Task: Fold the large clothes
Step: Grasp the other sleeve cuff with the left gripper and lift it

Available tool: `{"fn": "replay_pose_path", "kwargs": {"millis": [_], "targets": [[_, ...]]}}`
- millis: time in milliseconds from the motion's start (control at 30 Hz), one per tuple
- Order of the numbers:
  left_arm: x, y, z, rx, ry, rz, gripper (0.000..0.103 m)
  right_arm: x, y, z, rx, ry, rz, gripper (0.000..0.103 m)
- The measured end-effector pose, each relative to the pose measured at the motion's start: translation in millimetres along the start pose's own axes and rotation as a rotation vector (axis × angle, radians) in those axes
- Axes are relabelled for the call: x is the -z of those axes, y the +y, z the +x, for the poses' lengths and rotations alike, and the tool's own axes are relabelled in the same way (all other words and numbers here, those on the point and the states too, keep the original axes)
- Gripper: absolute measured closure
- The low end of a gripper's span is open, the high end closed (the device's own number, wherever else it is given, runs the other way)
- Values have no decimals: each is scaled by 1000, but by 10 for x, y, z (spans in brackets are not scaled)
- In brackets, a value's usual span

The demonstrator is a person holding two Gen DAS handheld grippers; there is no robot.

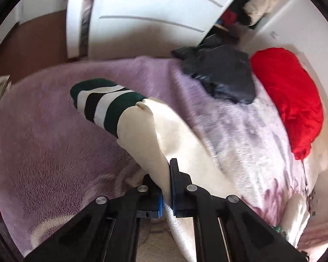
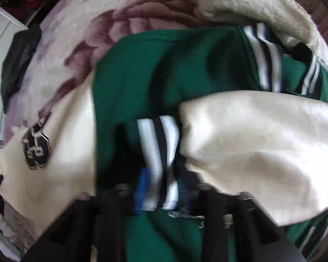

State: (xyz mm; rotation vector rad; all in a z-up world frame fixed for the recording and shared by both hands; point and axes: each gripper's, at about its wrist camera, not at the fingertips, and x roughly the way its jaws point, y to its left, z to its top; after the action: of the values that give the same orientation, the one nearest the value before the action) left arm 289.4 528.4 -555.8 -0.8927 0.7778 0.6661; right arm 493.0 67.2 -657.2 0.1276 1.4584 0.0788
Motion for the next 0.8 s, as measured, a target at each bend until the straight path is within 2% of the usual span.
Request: {"fn": "replay_pose_path", "kwargs": {"millis": [100,167,200,233,300,333,367,400,567,700,800], "targets": [[53,-146,-200,5,-38,54,100,16,67,102,-1,17,-49,87],[89,-242,-359,5,-69,96,100,13,-10,85,-36,19,-61,83],[108,-324,-442,9,-87,120,100,6,-108,29,-87,33,-43,74],[135,-423,-541,13,-110,147,101,12,-198,-27,-117,48,-29,59],[217,-578,-749,20,-148,192,101,53,-408,-192,-169,49,1,47],[235,-702,-819,32,-166,213,101,88,-523,-295,-128,40,6,32],[258,-795,-883,38,-180,233,101,126,-612,-376,-81,28,7,23],[301,-948,-944,48,-202,259,101,173,-752,-496,-81,5,13,18],[644,-1606,-1300,96,-272,407,101,355,-1411,-745,-44,-33,32,18],[1305,-2327,-1563,149,-295,605,102,392,-2086,-758,-76,-14,145,18],[1947,-2801,-1610,214,-233,718,102,475,-2700,-762,-75,-13,217,18]]}}
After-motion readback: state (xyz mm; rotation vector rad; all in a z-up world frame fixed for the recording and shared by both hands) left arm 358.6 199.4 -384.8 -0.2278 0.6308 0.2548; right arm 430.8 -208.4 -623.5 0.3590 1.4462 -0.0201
